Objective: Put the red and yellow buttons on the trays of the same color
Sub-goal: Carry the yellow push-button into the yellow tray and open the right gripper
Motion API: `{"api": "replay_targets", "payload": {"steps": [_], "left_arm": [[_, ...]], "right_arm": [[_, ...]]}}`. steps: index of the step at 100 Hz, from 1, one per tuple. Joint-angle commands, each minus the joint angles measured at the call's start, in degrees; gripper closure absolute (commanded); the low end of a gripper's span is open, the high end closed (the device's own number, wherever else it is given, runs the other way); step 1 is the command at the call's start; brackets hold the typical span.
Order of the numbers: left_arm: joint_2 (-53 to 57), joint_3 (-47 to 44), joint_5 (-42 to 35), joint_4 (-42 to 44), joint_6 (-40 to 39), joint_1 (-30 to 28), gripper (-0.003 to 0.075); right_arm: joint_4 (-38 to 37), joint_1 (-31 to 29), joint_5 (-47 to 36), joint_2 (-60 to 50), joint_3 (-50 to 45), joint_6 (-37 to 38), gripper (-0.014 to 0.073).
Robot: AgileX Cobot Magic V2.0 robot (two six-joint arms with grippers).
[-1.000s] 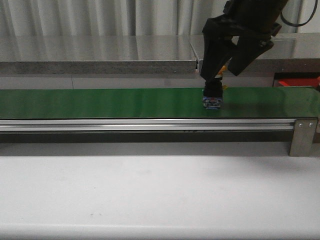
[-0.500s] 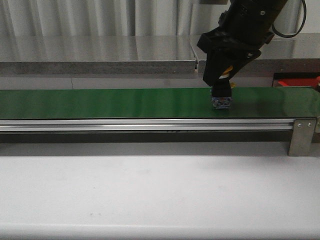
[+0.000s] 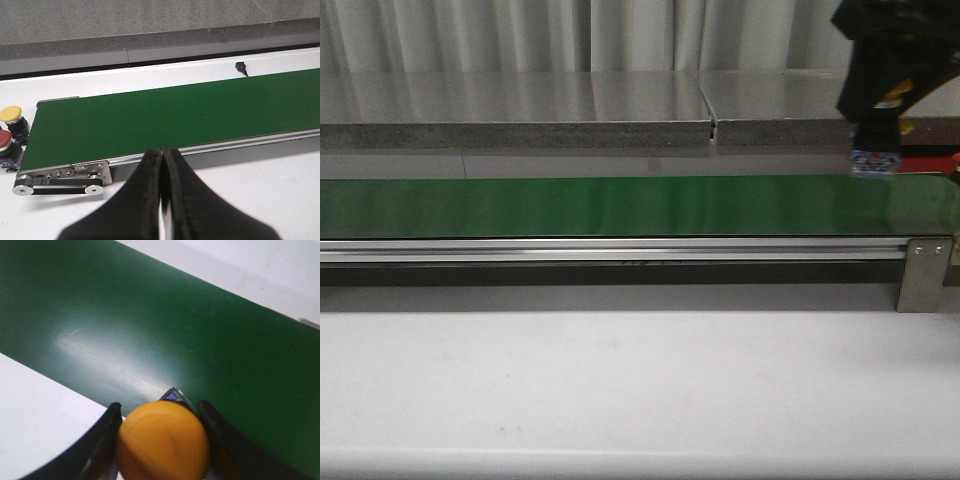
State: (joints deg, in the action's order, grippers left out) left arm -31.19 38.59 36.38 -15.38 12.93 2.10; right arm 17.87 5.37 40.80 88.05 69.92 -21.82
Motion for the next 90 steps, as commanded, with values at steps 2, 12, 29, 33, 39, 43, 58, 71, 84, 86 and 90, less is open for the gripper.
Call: {"api": "replay_targets", "payload": {"steps": [2, 12, 29, 33, 39, 43, 58, 71, 84, 86, 90], "left_arm": [[-0.3, 1.5, -4.3, -1.2, -0.2, 0.5, 0.0741], [-0.3, 1.5, -4.3, -1.2, -0.2, 0.5, 0.0741], [-0.3, 1.5, -4.3, -1.2, -0.2, 0.5, 0.0741], [-0.3, 1.5, -4.3, -1.2, -0.2, 0.5, 0.0741], [-0.3, 1.5, -4.3, -1.2, -0.2, 0.5, 0.0741], [-0.3, 1.5, -4.3, -1.2, -0.2, 0.5, 0.0741], [-0.3, 1.5, -4.3, -1.2, -0.2, 0.5, 0.0741], [-0.3, 1.5, -4.3, -1.2, -0.2, 0.5, 0.0741], [-0.3, 1.5, -4.3, -1.2, -0.2, 0.5, 0.0741], [-0.3, 1.5, -4.3, -1.2, -0.2, 0.5, 0.0741], [-0.3, 1.5, -4.3, -1.2, -0.2, 0.5, 0.0741]], "right_arm": [[0.9, -4.2, -2.8, -5.3, -1.3, 2.4, 0.0422], [0.9, -8.7, -3.2, -7.4, -3.8, 3.6, 0.0422], [0.9, -15.9, -4.4, -8.4, -6.6, 4.5, 0.0422], [0.9, -17.4, -5.4, -8.4, -7.2, 4.5, 0.0422], [0.9, -19.6, -7.6, -8.4, -8.7, 4.5, 0.0422], [0.9, -20.7, -8.7, -8.4, -9.6, 4.5, 0.0422], [2.8, -24.2, -12.8, -8.4, -14.2, 4.7, 0.0422], [3.5, -25.1, -17.8, -8.3, -17.2, 4.7, 0.0422], [6.2, -25.4, -20.0, -6.8, -17.8, 4.7, 0.0422], [6.6, -25.5, -20.1, -6.3, -17.8, 4.7, 0.0422], [7.2, -25.5, -20.1, -5.3, -17.8, 4.7, 0.0422]]}}
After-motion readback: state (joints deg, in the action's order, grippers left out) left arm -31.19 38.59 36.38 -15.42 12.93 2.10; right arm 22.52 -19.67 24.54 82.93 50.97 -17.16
